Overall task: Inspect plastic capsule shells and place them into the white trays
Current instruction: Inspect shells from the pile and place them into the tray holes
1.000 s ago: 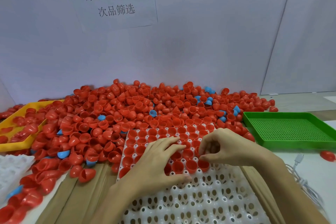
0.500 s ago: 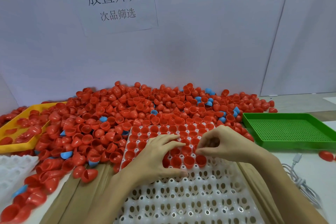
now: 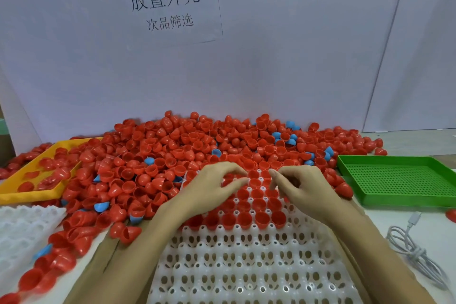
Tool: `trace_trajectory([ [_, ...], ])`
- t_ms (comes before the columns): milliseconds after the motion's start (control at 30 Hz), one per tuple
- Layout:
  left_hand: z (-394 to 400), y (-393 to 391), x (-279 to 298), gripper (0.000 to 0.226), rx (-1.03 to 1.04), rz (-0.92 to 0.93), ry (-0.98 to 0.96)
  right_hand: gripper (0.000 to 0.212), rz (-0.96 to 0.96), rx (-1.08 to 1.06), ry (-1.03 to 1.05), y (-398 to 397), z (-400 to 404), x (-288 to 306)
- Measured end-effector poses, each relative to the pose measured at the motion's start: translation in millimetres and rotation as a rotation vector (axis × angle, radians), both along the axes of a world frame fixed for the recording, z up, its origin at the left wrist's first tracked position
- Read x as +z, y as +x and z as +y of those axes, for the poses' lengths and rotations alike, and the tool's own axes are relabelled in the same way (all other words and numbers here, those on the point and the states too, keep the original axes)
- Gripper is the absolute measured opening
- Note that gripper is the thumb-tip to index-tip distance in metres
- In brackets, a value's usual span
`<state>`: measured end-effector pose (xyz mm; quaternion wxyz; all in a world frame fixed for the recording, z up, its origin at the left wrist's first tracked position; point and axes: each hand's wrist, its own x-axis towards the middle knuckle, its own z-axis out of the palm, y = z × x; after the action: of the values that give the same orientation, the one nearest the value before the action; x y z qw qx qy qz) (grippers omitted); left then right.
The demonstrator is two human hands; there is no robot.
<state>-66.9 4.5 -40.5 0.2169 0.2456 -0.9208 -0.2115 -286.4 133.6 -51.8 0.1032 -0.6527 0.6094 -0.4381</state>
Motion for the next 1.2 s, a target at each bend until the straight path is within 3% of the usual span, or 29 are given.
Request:
trace_trajectory([
  [167,-27.0,-18.1,-7.1,0.040,0.017,-0.062,-0.392,0.040,0.027,-0.034,-0.054,-1.0,-2.1,-5.1],
  [367,-50.6,-42.0,-10.7,0.039,-0.136,-0.245,-0.650,0.040,0.028,-0.067,-0.061,-4.8,-2.2,-5.0],
  [500,-59.0,-49.1,-4.3,0.032,-0.108,-0.208,-0.612,0.040,0.009,-0.066,-0.052,-6.9,-1.8,-4.7],
  [667,-76.0,-62.9,16.3,0.027,0.024,-0.031,-0.400,0.041,0.020,-0.061,-0.053,-6.2,-2.9,-5.4],
  [833,-90.6,-99.4,24.2,0.032,0.079,-0.111,-0.302,0.041,0.038,-0.057,-0.041,-4.5,-2.5,-6.0],
  [1067,-77.9,-150.9,14.1,0.051,0.016,-0.464,-0.520,0.040,0.039,-0.083,-0.039,-4.7,-1.7,-3.5],
  [1200,-78.4,-156.1,7.9,0.035,0.023,-0.323,-0.523,0.040,0.037,-0.078,-0.035,-3.5,0.2,-2.3],
])
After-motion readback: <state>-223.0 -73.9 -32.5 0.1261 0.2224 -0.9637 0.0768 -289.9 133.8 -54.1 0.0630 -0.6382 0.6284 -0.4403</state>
